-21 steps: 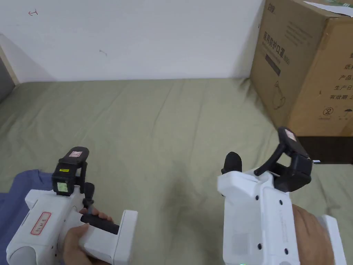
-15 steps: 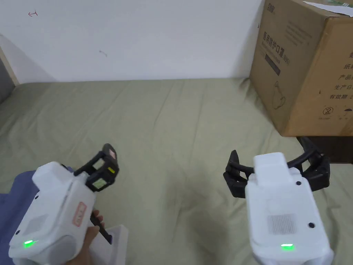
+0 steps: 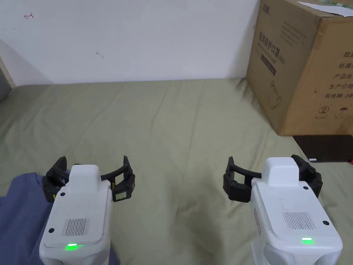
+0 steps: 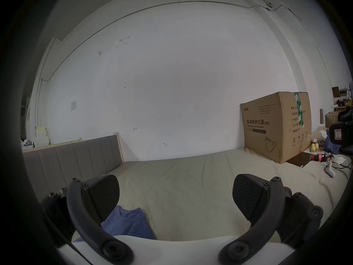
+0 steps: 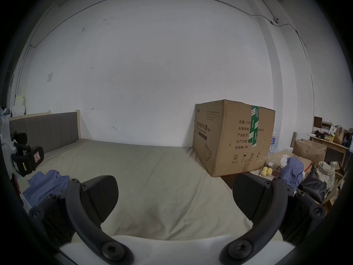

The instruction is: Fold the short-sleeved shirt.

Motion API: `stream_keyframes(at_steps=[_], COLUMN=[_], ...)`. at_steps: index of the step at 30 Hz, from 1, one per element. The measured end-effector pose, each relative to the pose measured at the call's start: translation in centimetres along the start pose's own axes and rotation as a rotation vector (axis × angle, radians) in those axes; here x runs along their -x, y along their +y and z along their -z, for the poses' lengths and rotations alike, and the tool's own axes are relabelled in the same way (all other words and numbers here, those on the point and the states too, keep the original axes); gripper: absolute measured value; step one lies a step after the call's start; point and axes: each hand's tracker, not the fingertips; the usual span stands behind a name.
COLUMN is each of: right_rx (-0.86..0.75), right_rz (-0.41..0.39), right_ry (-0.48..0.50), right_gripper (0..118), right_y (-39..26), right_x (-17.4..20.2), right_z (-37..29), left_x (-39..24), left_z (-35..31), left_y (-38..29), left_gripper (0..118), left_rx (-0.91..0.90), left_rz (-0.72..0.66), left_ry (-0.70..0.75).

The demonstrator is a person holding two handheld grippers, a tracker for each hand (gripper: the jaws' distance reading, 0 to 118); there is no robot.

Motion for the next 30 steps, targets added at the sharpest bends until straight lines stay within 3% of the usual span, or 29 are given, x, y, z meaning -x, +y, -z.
stream_keyframes(at_steps=[28,30], right_rx=[0.018,0.023], right_rz=[0.015,0.019], right_ry=[0.021,0.022], right_gripper=[117,115], right_y=[0.39,0.47], right_x=[0.01,-0.05], right_z=[0.32,0.32], left_x=[0.61,0.72], left_z=[0.35,0.33], left_y=[0.64,0.80], left_gripper=[118,112], left_rx=[-0.018,-0.019], left_rz=[-0.026,-0.031], left_ry=[0.022,0.014])
